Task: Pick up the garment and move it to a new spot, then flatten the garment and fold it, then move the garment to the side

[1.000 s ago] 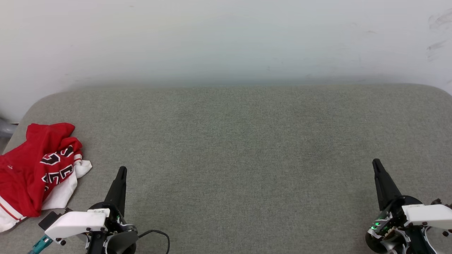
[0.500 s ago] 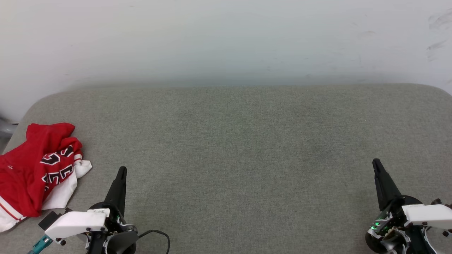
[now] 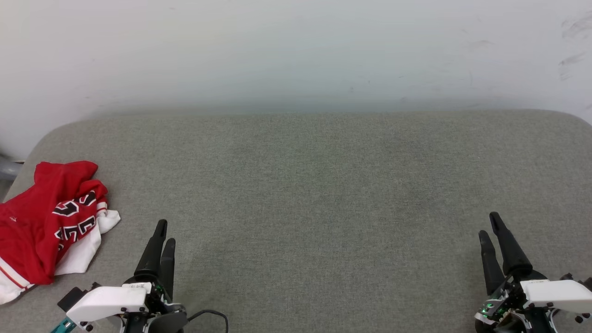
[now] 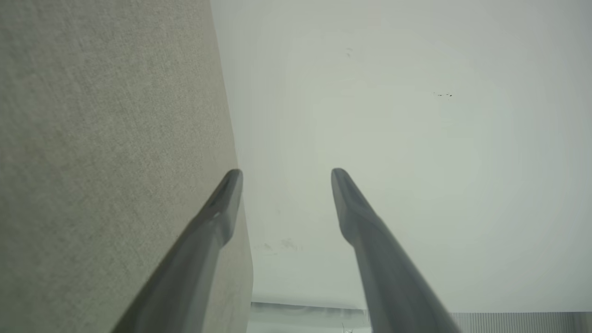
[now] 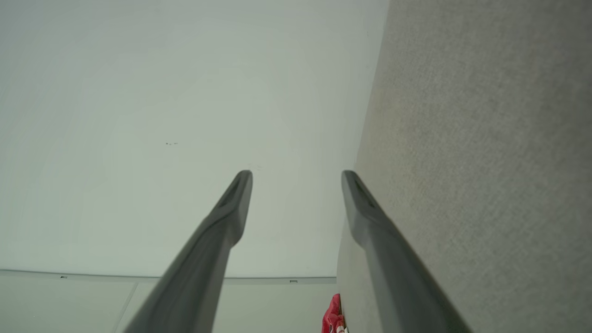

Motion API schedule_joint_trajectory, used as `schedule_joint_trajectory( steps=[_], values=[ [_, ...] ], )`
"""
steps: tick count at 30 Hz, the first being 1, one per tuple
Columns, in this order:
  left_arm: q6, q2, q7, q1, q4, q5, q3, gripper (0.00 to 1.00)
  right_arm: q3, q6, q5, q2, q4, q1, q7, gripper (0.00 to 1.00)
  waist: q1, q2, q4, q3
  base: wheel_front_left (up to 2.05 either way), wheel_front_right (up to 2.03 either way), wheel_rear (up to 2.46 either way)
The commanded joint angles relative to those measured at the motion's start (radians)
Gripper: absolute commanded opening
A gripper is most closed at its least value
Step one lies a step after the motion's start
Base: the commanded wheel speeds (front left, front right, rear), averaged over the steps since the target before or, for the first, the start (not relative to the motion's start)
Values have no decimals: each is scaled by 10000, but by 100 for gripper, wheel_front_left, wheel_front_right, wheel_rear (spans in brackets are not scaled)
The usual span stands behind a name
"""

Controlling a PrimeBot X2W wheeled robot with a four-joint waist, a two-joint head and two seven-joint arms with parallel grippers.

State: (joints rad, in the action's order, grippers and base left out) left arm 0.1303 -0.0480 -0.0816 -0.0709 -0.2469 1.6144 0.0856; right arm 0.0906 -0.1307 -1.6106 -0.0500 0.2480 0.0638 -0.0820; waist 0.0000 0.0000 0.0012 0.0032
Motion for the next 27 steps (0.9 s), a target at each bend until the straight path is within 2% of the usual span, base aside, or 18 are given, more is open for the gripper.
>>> schedule_joint_trajectory(
  steps=[1,11,16,21,27],
  values=[
    [2,-17,91,-169,302,18,-77,100,-53,0,23,-15,-308,106,110,100,0,0,4,-1,0,0,0],
    [2,-39,552,-73,1127,-222,-515,100,-360,0,48,-43,-1087,-69,564,100,0,0,48,-22,0,0,0],
    [3,-191,789,-42,1391,-905,-743,100,-579,0,641,-262,-1243,-155,774,100,0,0,75,-42,0,0,0],
    [3,-218,991,16,1446,-2485,-746,100,-538,0,2563,-518,-1189,-230,1010,100,0,0,96,-75,0,0,0],
    [3,-192,1224,73,1547,-4640,-756,100,-348,0,5134,-328,-1365,-298,1226,100,0,0,105,-101,0,0,0]
  ],
)
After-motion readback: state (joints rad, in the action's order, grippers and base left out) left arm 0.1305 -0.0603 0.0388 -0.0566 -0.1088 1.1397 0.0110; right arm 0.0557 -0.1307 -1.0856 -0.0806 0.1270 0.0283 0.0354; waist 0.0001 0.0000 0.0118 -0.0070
